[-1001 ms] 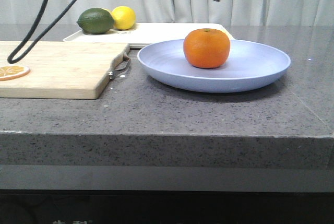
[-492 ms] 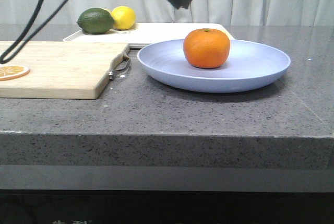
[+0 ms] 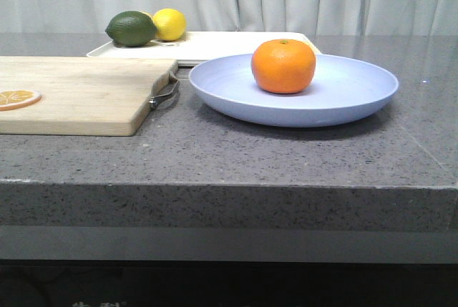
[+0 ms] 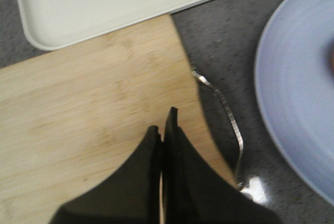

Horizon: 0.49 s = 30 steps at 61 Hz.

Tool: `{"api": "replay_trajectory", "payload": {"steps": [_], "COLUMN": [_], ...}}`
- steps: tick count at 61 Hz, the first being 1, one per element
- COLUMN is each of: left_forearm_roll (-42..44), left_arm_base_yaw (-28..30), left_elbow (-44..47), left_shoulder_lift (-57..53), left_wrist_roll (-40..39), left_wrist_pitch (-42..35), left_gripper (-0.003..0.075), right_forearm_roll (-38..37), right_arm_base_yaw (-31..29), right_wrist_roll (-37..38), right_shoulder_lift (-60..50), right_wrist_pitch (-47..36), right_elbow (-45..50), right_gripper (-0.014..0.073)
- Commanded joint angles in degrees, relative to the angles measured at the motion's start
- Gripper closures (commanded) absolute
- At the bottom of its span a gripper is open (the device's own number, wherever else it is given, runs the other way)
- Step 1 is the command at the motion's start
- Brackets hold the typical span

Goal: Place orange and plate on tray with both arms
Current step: 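Open the left gripper and withdraw it from the plate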

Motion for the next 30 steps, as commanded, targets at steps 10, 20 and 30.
{"api": "replay_trajectory", "payload": {"steps": [10, 20, 30], "left_forearm_roll": [0.38, 0.28, 0.39], "left_arm_base_yaw": [5.67, 6.56, 6.56], "left_elbow": [14.11, 24.19, 34.34], "left_shoulder_lift": [-13.72, -22.06, -32.62], "left_wrist_roll": [-3.95, -5.48, -6.97], "left_wrist_pitch": [-9.0, -11.8, -16.29], "left_gripper": [0.0738, 0.0738, 0.0738], "right_forearm_roll": [-0.19, -0.19, -0.19], "right_arm_base_yaw": [-0.12, -0.12, -0.12], "right_wrist_roll": [-0.16, -0.16, -0.16], "right_shoulder_lift": [0.37, 0.37, 0.37], "right_wrist_pitch": [-4.0, -4.0, -4.0], "right_elbow": [-2.02, -2.02, -2.02], "right_gripper": [-0.0018, -0.0018, -0.0018]}}
